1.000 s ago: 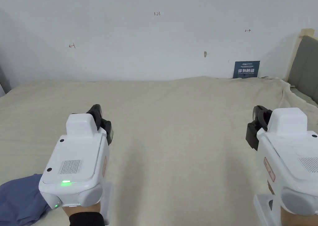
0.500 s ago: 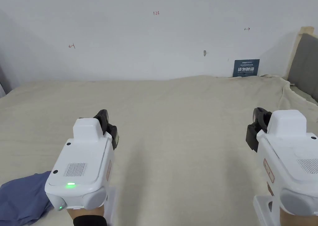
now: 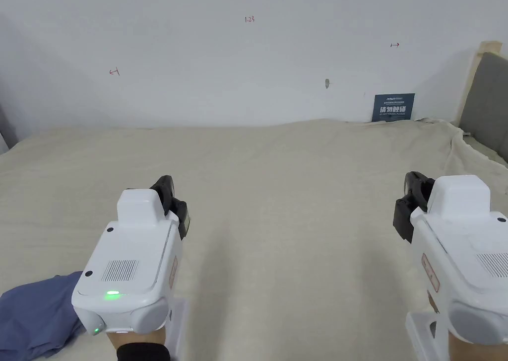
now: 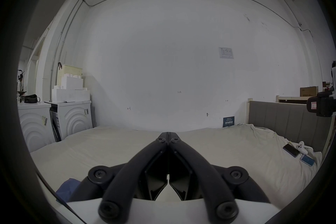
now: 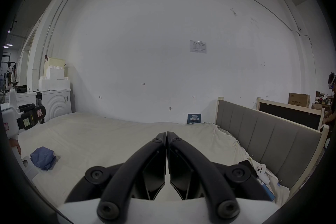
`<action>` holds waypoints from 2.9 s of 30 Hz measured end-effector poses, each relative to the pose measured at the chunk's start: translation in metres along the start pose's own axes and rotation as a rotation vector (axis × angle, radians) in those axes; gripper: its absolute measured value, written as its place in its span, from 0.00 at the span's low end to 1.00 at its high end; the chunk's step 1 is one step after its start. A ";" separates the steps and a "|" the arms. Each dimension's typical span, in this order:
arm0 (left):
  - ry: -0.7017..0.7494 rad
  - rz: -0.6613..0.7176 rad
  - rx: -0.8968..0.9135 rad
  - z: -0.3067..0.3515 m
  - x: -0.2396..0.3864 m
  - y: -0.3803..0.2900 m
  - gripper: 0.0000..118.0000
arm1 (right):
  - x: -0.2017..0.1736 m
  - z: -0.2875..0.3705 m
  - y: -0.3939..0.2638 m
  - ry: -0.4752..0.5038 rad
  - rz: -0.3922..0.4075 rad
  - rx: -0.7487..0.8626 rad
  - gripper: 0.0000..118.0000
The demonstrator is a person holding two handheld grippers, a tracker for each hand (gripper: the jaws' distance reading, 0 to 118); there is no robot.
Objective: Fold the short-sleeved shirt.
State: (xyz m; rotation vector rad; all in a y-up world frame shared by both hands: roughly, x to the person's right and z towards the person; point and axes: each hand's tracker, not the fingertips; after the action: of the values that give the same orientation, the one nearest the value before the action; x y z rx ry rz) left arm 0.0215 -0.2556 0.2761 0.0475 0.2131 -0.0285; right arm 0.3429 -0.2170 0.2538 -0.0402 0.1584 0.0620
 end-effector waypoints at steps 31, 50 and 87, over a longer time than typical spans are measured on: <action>-0.020 -0.002 -0.002 0.002 -0.002 0.004 0.00 | -0.002 0.002 0.003 0.004 0.005 0.007 0.00; -0.023 -0.010 -0.015 0.002 0.001 0.002 0.00 | -0.002 0.004 0.003 0.000 -0.002 0.006 0.00; 0.023 -0.002 0.017 0.008 -0.013 0.002 1.00 | 0.012 -0.008 -0.012 0.005 -0.035 0.002 1.00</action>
State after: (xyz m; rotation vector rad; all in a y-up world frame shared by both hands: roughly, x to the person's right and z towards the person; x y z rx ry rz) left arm 0.0109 -0.2533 0.2866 0.0650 0.2358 -0.0319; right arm 0.3541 -0.2292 0.2441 -0.0408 0.1631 0.0269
